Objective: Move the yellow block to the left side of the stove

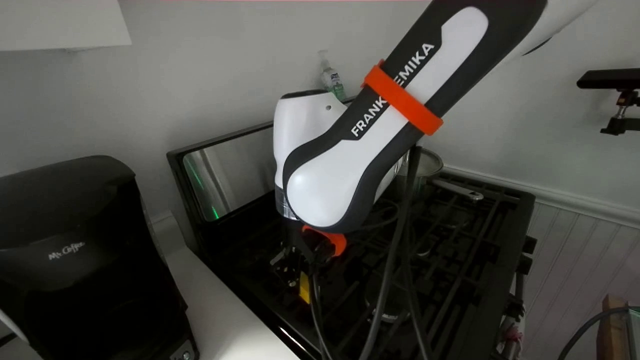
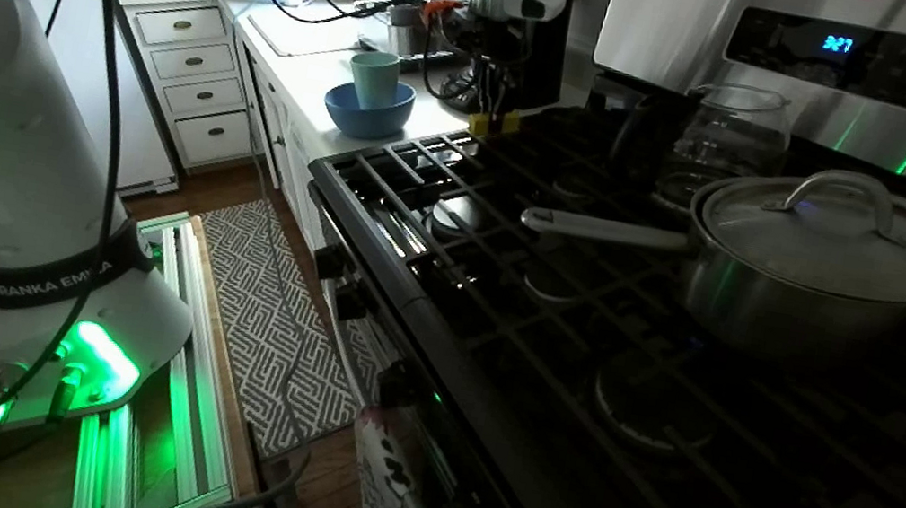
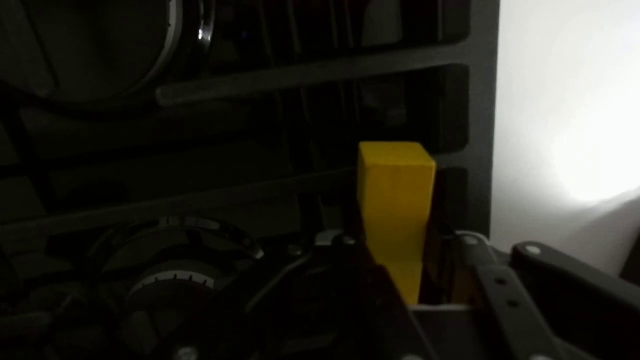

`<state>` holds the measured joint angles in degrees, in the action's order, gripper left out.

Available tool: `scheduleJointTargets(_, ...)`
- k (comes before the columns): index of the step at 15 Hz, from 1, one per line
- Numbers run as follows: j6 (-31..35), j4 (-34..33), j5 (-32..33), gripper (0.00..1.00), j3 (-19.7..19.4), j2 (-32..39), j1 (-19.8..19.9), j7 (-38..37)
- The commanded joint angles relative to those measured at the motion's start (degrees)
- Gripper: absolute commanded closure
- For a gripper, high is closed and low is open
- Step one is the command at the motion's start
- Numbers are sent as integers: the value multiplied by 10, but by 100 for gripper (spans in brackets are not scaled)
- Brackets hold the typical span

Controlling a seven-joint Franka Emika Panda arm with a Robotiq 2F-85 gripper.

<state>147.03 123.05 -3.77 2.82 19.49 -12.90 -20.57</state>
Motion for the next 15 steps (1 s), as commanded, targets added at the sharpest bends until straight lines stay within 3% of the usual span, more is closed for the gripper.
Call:
scheduleJointTargets(1, -32, -29, 11, 36, -3, 20, 0, -14)
scheduleJointTargets(6, -37, -20, 13, 2, -2, 1, -3, -16)
scheduleJointTargets(13, -13, 47, 74, 0, -18, -98, -9, -59)
scheduleJointTargets(14, -24, 4, 47, 0, -2, -49, 4, -29)
scheduleJointTargets(15, -25, 9, 50, 0, -1, -59, 6, -31)
